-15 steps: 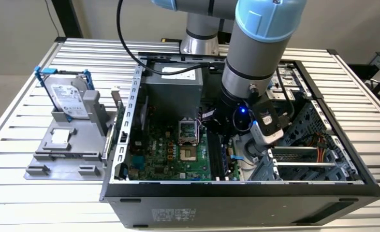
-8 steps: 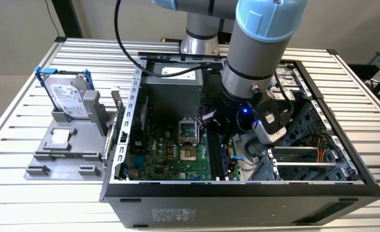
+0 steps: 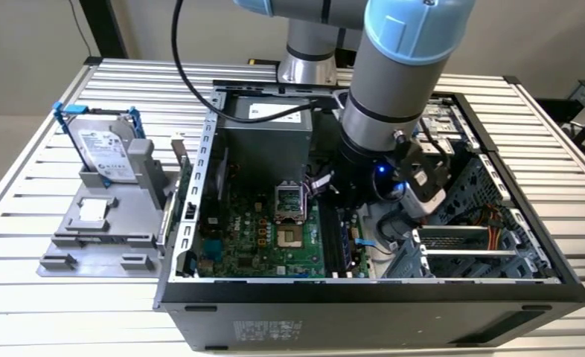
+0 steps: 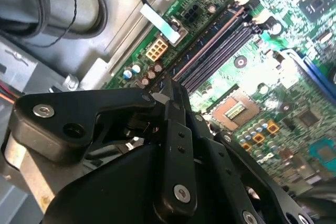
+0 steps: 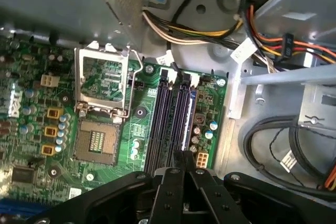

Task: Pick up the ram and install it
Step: 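Press down the ram until it locks into place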

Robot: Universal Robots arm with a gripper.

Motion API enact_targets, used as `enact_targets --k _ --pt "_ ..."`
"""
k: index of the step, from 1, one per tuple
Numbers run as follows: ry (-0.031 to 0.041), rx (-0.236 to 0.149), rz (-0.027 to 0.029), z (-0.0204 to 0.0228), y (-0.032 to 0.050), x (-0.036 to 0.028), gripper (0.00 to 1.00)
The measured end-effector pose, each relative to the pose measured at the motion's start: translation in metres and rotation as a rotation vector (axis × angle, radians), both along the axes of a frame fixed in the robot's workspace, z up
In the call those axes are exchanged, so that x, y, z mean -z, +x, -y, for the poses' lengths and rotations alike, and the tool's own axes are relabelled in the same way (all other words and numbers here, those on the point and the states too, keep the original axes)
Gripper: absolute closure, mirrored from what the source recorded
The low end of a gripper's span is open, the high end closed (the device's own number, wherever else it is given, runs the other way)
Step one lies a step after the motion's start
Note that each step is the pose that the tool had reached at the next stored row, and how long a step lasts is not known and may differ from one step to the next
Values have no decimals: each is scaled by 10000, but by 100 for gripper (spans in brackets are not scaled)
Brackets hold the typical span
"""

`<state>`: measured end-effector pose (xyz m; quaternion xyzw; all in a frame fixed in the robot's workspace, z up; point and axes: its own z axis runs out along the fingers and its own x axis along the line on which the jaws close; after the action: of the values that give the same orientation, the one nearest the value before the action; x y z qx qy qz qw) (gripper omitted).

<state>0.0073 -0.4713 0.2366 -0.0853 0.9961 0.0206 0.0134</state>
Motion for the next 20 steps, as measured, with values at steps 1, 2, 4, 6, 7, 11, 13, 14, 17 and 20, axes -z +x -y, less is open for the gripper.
enact_targets --k 1,2,4,6,7,11,13,14,17,20 --pt "1 -121 1 0 1 -1 100" --pt "1 -248 0 0 1 -2 100" --pt "0 -534 0 0 1 -4 100" --pt "1 -847 4 0 2 -8 100" --pt "1 -1019 11 0 2 -8 100" --pt "0 -1723 40 0 2 -12 100" --pt "-3 -2068 64 0 2 -15 100" --pt "-4 -2232 81 0 2 -16 100" --pt "-6 -2732 128 0 2 -21 100" --pt "-6 -3238 164 0 2 -28 100"
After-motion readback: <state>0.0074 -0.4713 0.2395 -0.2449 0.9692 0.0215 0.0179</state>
